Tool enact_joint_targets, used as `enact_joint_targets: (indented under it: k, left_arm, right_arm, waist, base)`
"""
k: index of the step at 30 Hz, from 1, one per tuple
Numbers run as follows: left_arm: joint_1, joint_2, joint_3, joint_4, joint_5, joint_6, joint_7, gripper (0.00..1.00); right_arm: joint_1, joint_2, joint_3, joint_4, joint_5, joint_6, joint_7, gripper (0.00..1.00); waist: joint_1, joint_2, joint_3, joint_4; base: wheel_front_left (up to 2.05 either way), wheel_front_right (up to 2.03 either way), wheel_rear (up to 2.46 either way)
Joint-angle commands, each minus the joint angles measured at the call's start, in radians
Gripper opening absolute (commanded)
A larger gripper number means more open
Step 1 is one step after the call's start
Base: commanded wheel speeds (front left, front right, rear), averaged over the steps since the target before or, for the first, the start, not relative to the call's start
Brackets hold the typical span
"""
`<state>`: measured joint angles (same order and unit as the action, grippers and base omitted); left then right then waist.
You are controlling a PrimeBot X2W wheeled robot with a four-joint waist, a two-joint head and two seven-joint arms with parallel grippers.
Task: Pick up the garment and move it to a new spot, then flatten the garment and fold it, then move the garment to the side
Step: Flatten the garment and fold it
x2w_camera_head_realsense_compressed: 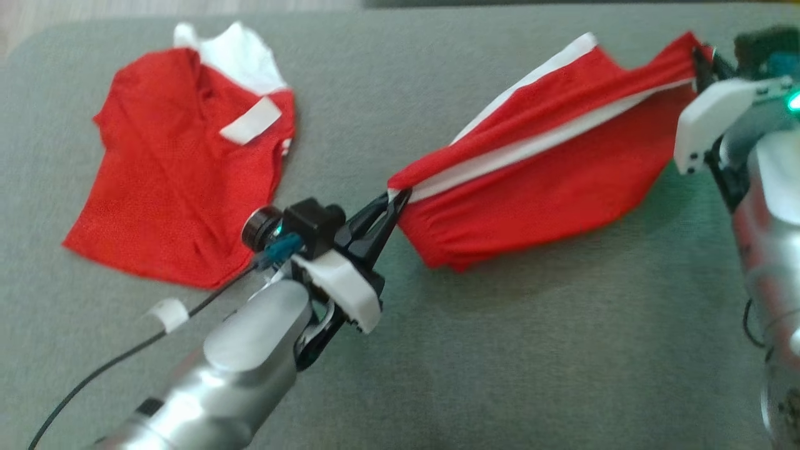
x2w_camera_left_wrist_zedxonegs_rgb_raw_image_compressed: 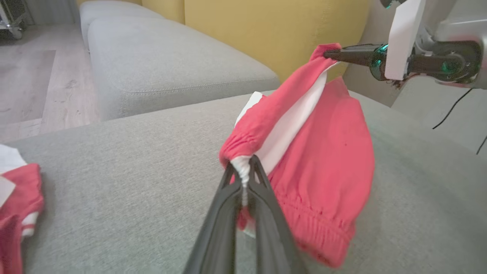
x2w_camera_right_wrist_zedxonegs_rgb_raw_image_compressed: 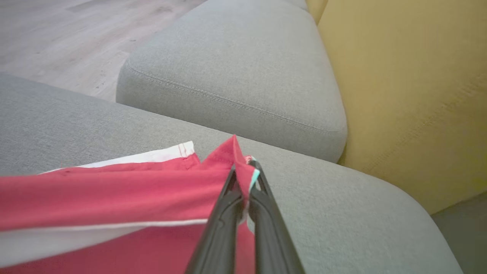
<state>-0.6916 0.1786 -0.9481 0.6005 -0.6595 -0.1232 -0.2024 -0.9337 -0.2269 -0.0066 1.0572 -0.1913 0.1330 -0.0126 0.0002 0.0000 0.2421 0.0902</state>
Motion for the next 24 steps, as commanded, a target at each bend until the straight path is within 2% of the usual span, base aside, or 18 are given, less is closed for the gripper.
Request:
enact_joint_targets:
  k: [1,12,13,14,15,16,24]
  left_arm:
    - [-0.049,0.010,0.030,-0.009,-0.001,0.001,-0.004,0.00]
    - [-0.143,-0.073,-0.023,0.095,-0.009,-0.006,-0.019,0.00]
    - [-0.147,-0.078,-0.028,0.103,-0.013,-0.006,-0.020,0.01]
    - [-0.151,-0.082,-0.031,0.110,-0.017,-0.006,-0.022,0.42]
    - [-0.154,-0.086,-0.029,0.115,-0.023,-0.006,-0.028,0.95]
    - [-0.158,-0.088,-0.027,0.120,-0.026,-0.007,-0.032,1.00]
    - [-0.149,-0.055,0.037,0.135,-0.016,0.004,-0.058,1.00]
  right_arm:
    - [-0.045,0.001,0.010,-0.023,-0.013,-0.002,0.000,0.00]
    - [-0.140,-0.022,-0.029,0.069,-0.125,-0.002,0.004,0.00]
    - [-0.142,-0.025,-0.042,0.073,-0.133,-0.002,0.007,0.65]
    - [-0.141,-0.023,-0.060,0.084,-0.135,-0.002,0.022,1.00]
    - [-0.142,-0.019,-0.070,0.089,-0.141,-0.002,0.024,1.00]
    - [-0.143,-0.016,-0.085,0.086,-0.144,-0.002,0.015,1.00]
    - [-0.125,0.025,-0.156,0.096,-0.156,-0.002,-0.075,1.00]
  waist:
    - [-0.0002,0.0000,0.043,0.040]
    - [-0.0002,0.0000,0.125,0.116]
    - [-0.0002,0.0000,0.128,0.118]
    - [-0.0002,0.0000,0.130,0.119]
    - [-0.0002,0.0000,0.131,0.119]
    - [-0.0002,0.0000,0.132,0.117]
    - [-0.0002,0.0000,0.080,0.070]
  base:
    - [0.00,0.00,0.00]
    - [0.00,0.00,0.00]
    - [0.00,0.00,0.00]
    - [0.00,0.00,0.00]
    - [0.00,0.00,0.00]
    - [0.00,0.00,0.00]
    - [0.00,0.00,0.00]
